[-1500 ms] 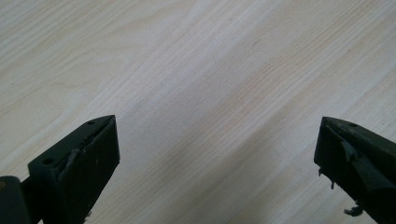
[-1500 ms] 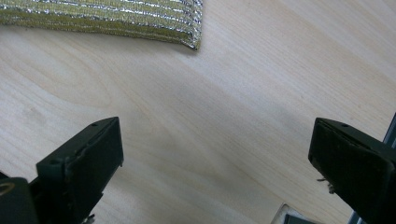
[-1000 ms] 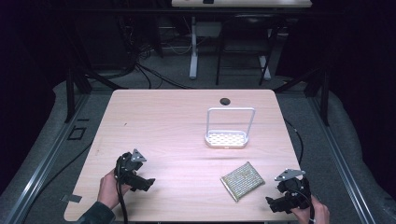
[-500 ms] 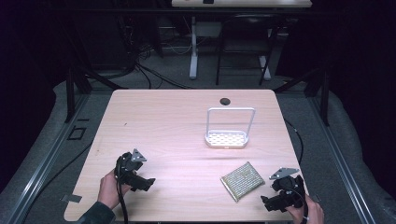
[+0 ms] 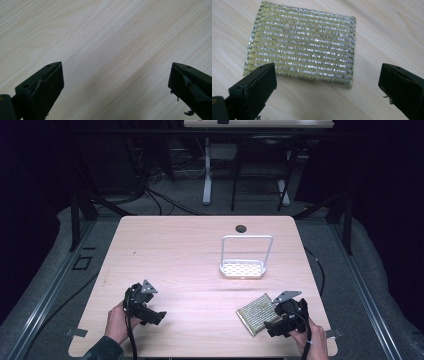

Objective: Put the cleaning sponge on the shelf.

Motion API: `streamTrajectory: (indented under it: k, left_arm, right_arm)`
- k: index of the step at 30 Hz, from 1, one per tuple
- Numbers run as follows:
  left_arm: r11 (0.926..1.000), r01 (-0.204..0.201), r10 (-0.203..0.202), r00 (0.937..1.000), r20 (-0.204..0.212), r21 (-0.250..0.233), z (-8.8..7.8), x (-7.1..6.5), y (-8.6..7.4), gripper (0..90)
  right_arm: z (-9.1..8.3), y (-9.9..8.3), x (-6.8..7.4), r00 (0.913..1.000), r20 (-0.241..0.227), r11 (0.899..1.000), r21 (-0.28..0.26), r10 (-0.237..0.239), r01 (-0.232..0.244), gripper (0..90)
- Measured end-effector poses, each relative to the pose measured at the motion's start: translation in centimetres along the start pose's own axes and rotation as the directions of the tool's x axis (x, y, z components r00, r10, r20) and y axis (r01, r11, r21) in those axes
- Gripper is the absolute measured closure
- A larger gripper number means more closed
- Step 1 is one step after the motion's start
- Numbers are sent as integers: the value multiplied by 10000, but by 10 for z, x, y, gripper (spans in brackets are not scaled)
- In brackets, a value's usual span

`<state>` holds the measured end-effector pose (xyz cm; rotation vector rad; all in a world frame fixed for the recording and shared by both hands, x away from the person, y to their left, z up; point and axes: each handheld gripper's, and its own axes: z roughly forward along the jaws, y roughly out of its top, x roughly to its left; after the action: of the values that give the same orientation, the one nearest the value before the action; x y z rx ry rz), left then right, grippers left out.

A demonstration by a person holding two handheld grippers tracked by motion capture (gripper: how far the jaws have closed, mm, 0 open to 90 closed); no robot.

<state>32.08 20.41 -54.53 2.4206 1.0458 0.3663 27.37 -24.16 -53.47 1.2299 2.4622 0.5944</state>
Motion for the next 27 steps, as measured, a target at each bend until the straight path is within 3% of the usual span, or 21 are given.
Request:
streamTrajectory:
  k: [6,10,18,23,25,27]
  left_arm:
    - [10000,-17,17,10000,30,-1,0,0,0,4]
    - [10000,-33,33,10000,47,27,0,0,-1,4]
    - [10000,-25,25,10000,43,36,0,0,0,5]
    - [10000,5,-5,10000,32,25,-1,0,-1,5]
    - [10000,24,-24,10000,-4,23,-2,1,-1,5]
    - [10000,14,-14,10000,-6,45,-2,1,-1,5]
  right_arm:
    - [14,15,2,10000,-52,9996,290,50,-48,4]
    - [24,23,4,9999,-139,9968,799,26,-15,0]
    - [31,25,3,9996,-292,9932,1168,5,29,27]
    - [32,26,5,9995,-179,9914,1272,-271,292,45]
    - [34,25,4,9994,-352,9916,1291,-1,46,58]
    - [36,23,-2,9944,-873,9890,1402,590,-464,93]
